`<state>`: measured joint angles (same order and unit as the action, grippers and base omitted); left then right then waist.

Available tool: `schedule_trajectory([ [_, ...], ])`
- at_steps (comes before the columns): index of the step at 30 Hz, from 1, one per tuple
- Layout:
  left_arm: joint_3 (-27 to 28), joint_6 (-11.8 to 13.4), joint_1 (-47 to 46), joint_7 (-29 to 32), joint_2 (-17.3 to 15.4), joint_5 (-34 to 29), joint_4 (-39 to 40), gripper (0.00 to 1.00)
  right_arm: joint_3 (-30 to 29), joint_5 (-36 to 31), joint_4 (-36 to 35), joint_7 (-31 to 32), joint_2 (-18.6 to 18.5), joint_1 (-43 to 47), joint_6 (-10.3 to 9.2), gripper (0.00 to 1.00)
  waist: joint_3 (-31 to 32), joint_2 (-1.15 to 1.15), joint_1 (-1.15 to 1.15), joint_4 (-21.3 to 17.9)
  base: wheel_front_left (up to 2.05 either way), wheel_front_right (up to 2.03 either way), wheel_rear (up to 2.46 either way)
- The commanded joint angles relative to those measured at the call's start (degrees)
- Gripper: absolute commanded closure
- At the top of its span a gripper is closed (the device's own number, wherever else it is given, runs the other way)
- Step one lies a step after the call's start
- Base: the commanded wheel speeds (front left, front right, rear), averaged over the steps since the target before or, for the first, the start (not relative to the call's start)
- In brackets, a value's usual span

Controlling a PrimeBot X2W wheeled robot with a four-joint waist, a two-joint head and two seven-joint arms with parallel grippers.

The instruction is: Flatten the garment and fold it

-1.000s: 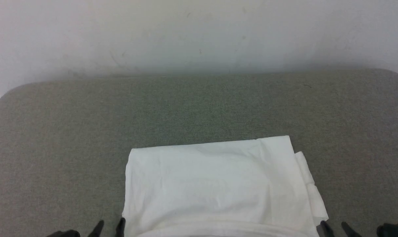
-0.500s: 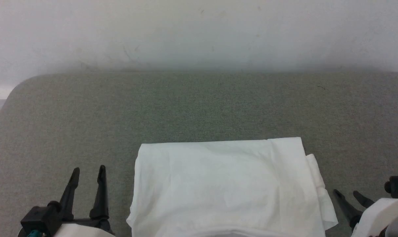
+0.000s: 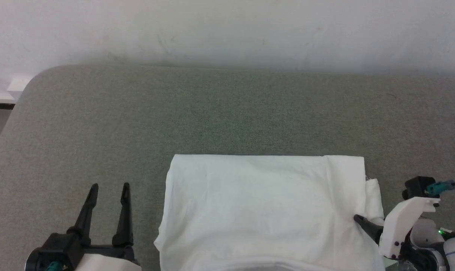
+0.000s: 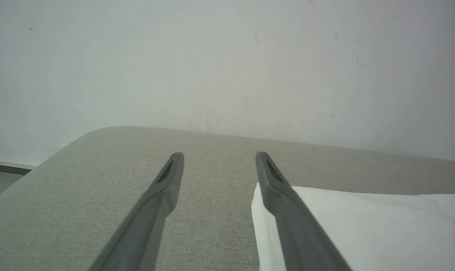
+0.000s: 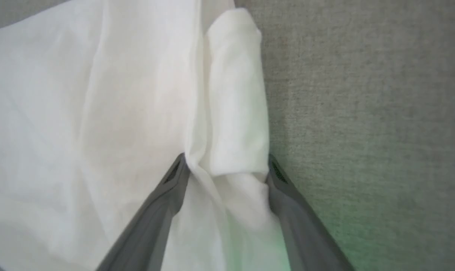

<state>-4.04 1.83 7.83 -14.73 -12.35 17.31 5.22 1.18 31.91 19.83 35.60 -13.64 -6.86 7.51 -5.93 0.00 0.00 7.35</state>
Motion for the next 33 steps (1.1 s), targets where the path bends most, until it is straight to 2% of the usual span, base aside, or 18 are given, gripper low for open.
schedule_trajectory([
  [1, 0.3, -0.4, -0.8, -0.3, 0.3, -0.5, 0.2, 0.0, 2.0, 0.7, 2.3, 1.9, 1.6, 1.4, -0.02, 0.0, -0.1, 0.0, 0.0, 0.2, 0.0, 0.0, 0.0],
  [2, 0.5, -0.6, -0.8, -0.3, 0.6, -0.9, 0.1, 0.0, 2.8, 1.4, 3.5, 3.5, 1.8, 1.5, -0.02, 0.0, -0.1, 0.0, 0.0, 0.3, 0.0, 0.0, 0.0],
  [3, 0.7, -0.7, -0.7, -0.3, 0.8, -1.2, -0.1, 0.0, 3.7, 2.1, 4.6, 5.3, 2.0, 1.7, -0.02, 0.19, 0.0, 0.0, 0.0, 0.3, 0.0, 0.0, 0.0],
  [4, 0.9, -0.9, -0.6, -0.3, 1.0, -1.4, -0.1, 0.0, 4.5, 2.8, 5.3, 6.8, 2.1, 1.7, -0.02, 0.67, 0.1, 0.0, 0.0, 0.3, 0.0, 0.0, 0.0],
  [5, 1.2, -1.1, -0.5, -0.3, 1.3, -1.6, -0.2, 0.0, 4.9, 3.5, 5.7, 7.9, 2.2, 1.6, -0.02, 1.0, 0.2, 0.0, 0.0, 0.3, 0.0, 0.0, 0.0],
  [8, 1.8, -1.5, -0.2, -0.3, 1.8, -2.1, -0.7, 0.0, 5.8, 4.6, 5.2, 8.4, 1.7, 1.2, -0.02, 1.0, 0.8, 0.0, 0.0, 0.1, 0.0, 0.0, 0.0],
  [14, 2.6, -2.4, 0.6, -0.3, 2.5, -2.9, -1.5, 0.0, 3.5, 4.0, 0.0, 3.9, -0.9, 1.2, -0.02, 1.0, 2.5, 0.0, 0.0, -0.6, 0.0, 0.0, 0.0],
  [19, 3.4, -2.7, 1.5, -0.3, 2.7, -3.4, -1.8, 0.0, -2.1, 2.6, -4.3, 2.6, -3.5, 3.9, -0.02, 1.0, 3.4, 0.0, 0.0, -1.5, 0.0, 0.0, 0.0],
  [25, 3.7, -2.8, 1.9, -0.3, 2.7, -4.2, -2.7, 0.0, -13.0, 0.7, -5.7, 4.5, -4.4, 7.5, -0.02, 1.0, 4.0, 0.0, 0.0, -2.1, 0.0, 0.0, 0.0],
  [28, 3.7, -3.0, 1.8, -0.3, 2.8, -4.3, -3.2, 0.0, -16.9, 3.8, -5.9, 7.6, -2.1, 7.7, -0.02, 1.0, 4.3, 0.0, 0.0, -2.2, 0.0, 0.0, 0.0],
  [33, 3.6, -3.4, 1.8, -0.3, 3.0, -4.4, -3.8, 0.0, -18.8, 17.9, -9.7, 18.5, 5.5, 6.8, -0.02, 1.0, 4.9, 0.0, 0.0, -2.1, 0.0, 0.0, 0.0],
])
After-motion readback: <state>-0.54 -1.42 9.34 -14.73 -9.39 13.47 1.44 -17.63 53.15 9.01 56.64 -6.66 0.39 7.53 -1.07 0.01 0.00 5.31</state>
